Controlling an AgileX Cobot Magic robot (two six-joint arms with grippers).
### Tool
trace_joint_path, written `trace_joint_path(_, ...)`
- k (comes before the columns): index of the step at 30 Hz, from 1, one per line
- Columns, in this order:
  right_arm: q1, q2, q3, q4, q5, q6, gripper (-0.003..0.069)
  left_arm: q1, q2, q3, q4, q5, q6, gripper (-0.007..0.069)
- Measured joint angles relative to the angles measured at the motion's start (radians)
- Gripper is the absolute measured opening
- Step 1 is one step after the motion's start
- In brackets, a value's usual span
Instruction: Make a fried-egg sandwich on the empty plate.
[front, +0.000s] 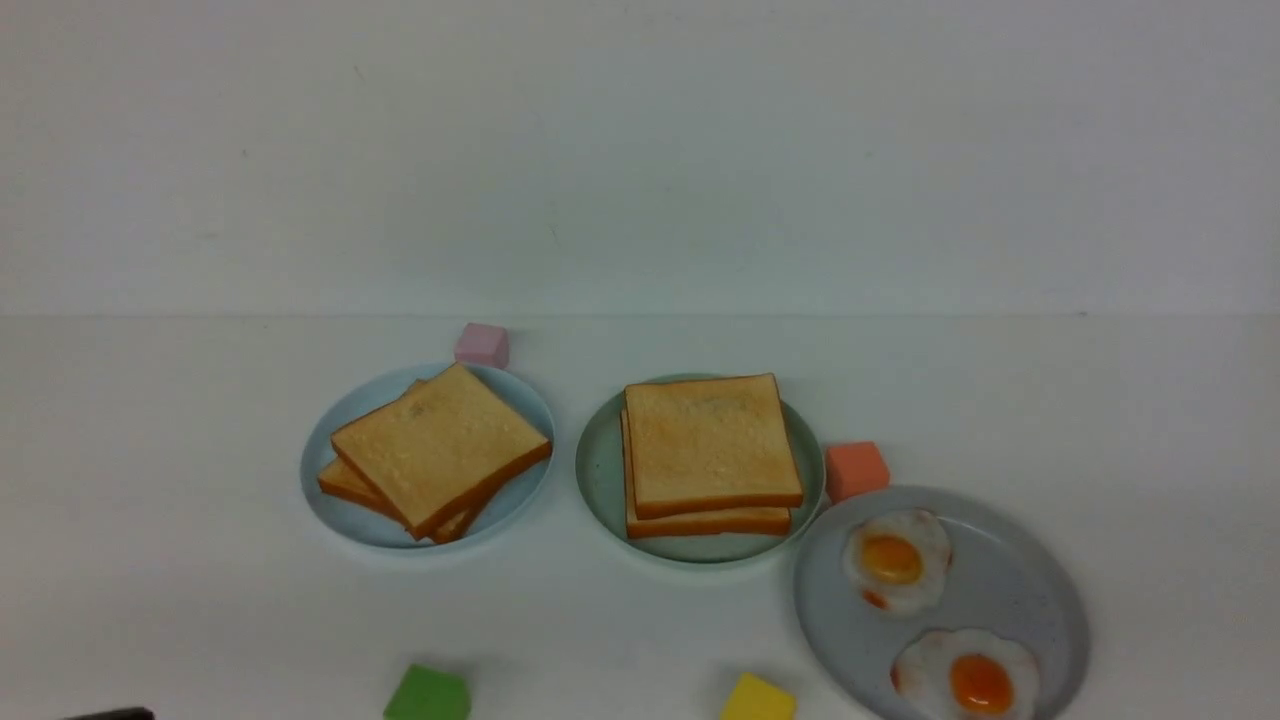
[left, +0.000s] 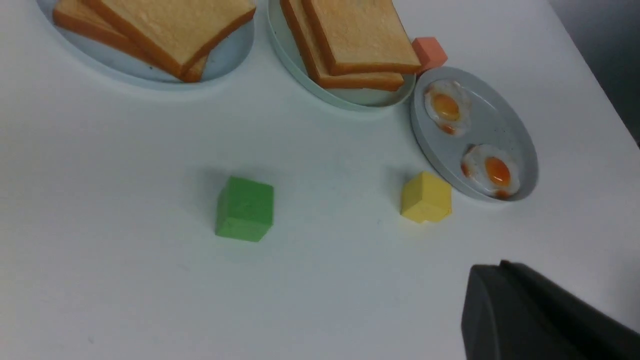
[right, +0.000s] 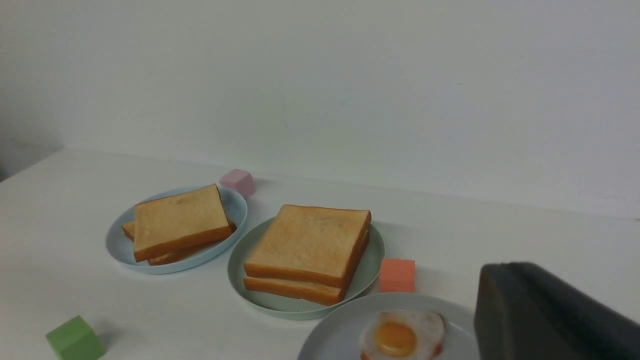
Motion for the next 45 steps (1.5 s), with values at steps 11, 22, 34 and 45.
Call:
trace_joint_path(11, 0.000, 0.000, 0.000, 0.000, 0.000, 0.000, 0.0002, 0.156, -0.261, 0.233, 0.409, -0.267, -0.163, -0.0011)
trace_joint_path(22, 0.000, 0.000, 0.000, 0.000, 0.000, 0.000, 0.0003, 0.176, -0.355, 0.558, 0.366, -0.398, -0.192, -0.0006)
trace_joint_path(34, 0.000, 0.000, 0.000, 0.000, 0.000, 0.000, 0.0010, 0.180, -0.355, 0.564, 0.357, -0.352, -0.001, -0.0003)
trace_joint_path(45, 0.000, 0.000, 0.000, 0.000, 0.000, 0.000, 0.0021, 0.214, -0.355, 0.564, 0.334, -0.354, -0.003, 0.0004)
